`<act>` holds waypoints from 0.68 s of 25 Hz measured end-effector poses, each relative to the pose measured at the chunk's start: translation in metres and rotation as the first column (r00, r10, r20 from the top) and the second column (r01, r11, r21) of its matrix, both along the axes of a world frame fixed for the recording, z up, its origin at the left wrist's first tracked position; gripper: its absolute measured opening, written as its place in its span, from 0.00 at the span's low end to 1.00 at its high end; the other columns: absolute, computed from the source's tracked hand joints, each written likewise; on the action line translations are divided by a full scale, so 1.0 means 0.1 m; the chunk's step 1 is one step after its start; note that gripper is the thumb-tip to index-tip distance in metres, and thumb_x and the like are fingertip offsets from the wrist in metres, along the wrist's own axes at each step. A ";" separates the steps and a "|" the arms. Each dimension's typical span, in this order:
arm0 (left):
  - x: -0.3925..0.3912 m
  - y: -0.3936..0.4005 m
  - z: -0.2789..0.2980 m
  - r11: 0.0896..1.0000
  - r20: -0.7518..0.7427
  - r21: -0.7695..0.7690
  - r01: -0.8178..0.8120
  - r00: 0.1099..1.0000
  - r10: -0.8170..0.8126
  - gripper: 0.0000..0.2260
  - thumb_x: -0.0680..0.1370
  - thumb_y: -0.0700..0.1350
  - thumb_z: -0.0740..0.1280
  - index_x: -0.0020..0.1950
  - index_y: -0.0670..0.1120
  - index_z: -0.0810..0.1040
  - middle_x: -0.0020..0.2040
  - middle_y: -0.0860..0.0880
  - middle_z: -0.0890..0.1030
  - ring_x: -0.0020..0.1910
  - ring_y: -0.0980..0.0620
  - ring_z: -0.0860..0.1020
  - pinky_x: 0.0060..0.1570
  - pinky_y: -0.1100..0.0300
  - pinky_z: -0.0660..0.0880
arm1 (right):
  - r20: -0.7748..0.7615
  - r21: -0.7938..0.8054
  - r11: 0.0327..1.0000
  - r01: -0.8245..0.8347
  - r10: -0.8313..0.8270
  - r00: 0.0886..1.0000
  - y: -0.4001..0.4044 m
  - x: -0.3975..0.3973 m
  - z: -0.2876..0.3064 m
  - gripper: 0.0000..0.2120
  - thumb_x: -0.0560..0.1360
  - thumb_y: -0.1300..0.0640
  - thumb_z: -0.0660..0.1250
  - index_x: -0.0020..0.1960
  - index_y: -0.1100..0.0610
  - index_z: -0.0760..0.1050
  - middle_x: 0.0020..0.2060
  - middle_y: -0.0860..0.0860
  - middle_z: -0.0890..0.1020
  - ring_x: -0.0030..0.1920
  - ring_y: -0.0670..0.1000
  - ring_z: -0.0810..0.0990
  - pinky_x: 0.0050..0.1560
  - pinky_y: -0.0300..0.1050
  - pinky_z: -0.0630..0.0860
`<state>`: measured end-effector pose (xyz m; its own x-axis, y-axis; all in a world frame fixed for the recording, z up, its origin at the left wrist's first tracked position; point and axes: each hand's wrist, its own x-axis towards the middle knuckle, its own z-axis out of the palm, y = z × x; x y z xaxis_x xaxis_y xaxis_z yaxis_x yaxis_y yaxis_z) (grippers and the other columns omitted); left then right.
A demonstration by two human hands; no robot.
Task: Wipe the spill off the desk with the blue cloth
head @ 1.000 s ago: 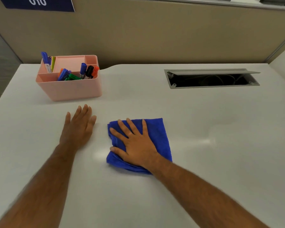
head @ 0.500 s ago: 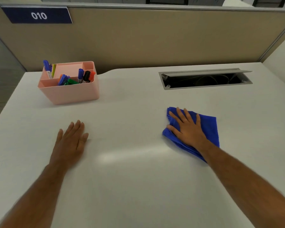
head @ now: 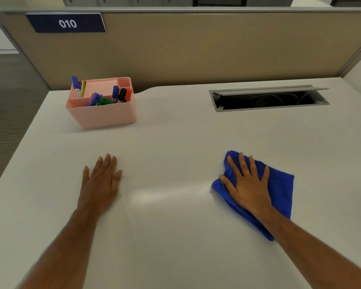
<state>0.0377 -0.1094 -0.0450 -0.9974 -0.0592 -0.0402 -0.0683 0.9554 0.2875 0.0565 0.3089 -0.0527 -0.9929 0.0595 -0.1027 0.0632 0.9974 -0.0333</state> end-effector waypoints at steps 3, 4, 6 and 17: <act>0.02 0.03 -0.01 1.000 0.010 -0.013 -0.026 1.000 0.026 0.25 0.84 0.54 0.49 0.81 0.49 0.54 0.82 0.51 0.53 0.80 0.51 0.48 0.77 0.45 0.40 | 0.001 -0.017 0.997 -0.078 0.078 0.997 -0.48 -0.05 0.03 0.39 0.75 0.27 0.31 0.82 0.42 0.40 0.83 0.50 0.44 0.82 0.58 0.42 0.75 0.73 0.42; 0.03 0.03 -0.01 0.999 0.012 -0.015 -0.030 0.999 0.030 0.25 0.84 0.54 0.48 0.81 0.49 0.53 0.82 0.51 0.52 0.80 0.52 0.47 0.77 0.45 0.40 | 0.000 -0.034 0.993 -0.110 0.110 0.994 -0.68 -0.08 0.03 0.38 0.75 0.27 0.32 0.82 0.42 0.41 0.83 0.50 0.43 0.82 0.58 0.41 0.75 0.73 0.40; 0.03 0.03 -0.02 0.999 0.009 -0.018 -0.035 0.999 0.035 0.25 0.84 0.54 0.48 0.81 0.50 0.53 0.82 0.52 0.52 0.80 0.53 0.47 0.77 0.46 0.40 | 0.002 -0.072 0.981 -0.179 0.179 0.984 -1.09 -0.15 0.05 0.38 0.76 0.28 0.35 0.82 0.42 0.42 0.83 0.51 0.43 0.82 0.58 0.41 0.75 0.73 0.38; 0.04 0.02 -0.04 0.999 0.017 -0.004 -0.044 0.999 0.044 0.25 0.84 0.53 0.46 0.81 0.50 0.52 0.82 0.53 0.51 0.80 0.54 0.46 0.77 0.47 0.40 | -0.052 -0.098 0.776 -0.622 0.621 0.782 -2.18 0.34 0.03 0.34 0.80 0.30 0.43 0.82 0.43 0.49 0.83 0.51 0.50 0.82 0.58 0.42 0.73 0.74 0.38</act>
